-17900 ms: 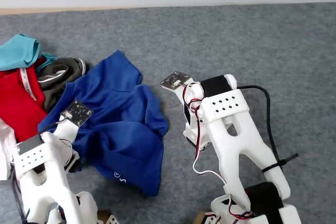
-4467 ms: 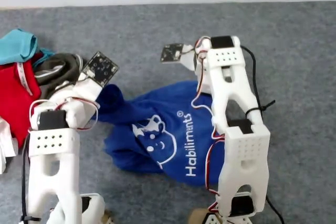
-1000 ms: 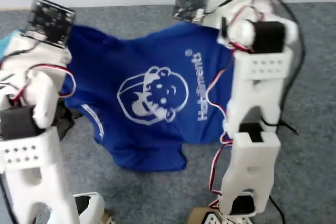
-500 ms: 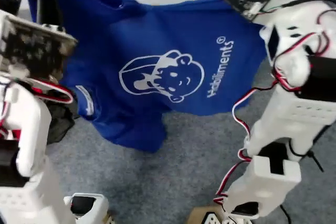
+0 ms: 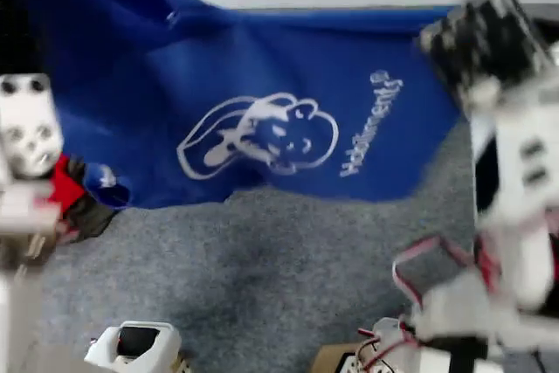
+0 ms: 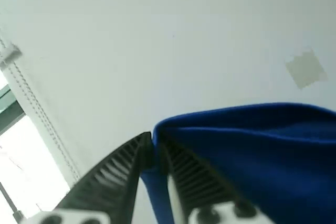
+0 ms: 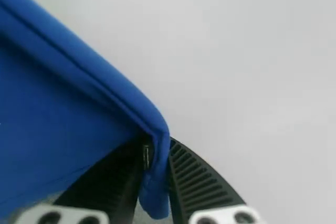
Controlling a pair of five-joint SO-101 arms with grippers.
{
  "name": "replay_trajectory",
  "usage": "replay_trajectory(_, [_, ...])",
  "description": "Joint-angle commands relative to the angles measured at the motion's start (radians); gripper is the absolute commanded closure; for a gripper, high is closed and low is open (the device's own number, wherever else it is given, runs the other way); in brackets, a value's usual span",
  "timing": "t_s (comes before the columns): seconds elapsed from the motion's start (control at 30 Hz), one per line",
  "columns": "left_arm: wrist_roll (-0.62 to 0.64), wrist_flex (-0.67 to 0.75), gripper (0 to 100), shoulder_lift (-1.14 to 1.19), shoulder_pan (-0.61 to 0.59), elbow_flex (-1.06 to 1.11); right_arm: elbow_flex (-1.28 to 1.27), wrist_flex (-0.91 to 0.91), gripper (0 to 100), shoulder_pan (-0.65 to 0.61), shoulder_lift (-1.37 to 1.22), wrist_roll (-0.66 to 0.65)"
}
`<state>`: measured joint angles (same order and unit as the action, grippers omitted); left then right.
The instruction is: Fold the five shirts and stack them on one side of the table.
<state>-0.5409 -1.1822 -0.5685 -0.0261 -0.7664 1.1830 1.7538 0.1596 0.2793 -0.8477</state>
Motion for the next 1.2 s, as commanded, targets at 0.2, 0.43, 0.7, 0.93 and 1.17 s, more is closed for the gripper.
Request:
replay_trajectory(0.2, [-0.069,-0.196,99,0.002,-0.008,-0.289,-0.130,0.038,98.8,0.140,0.341,-0.095])
replay_trajectory(0.43, [-0.112,-0.334,99,0.002,-0.008,-0.401,-0.272,0.038,98.8,0.143,0.466,-0.193])
replay_trajectory(0.7, [-0.158,-0.571,99,0.032,-0.008,-0.254,-0.669,0.024,98.8,0.133,0.478,-0.193])
replay_trajectory(0.93, [-0.157,-0.497,99,0.091,-0.006,0.200,-1.109,-0.159,98.8,0.031,0.479,-0.189])
replay_trajectory(1.17, [-0.155,-0.049,99,0.198,-0.008,0.591,-1.491,-0.615,98.8,0.019,0.478,-0.192])
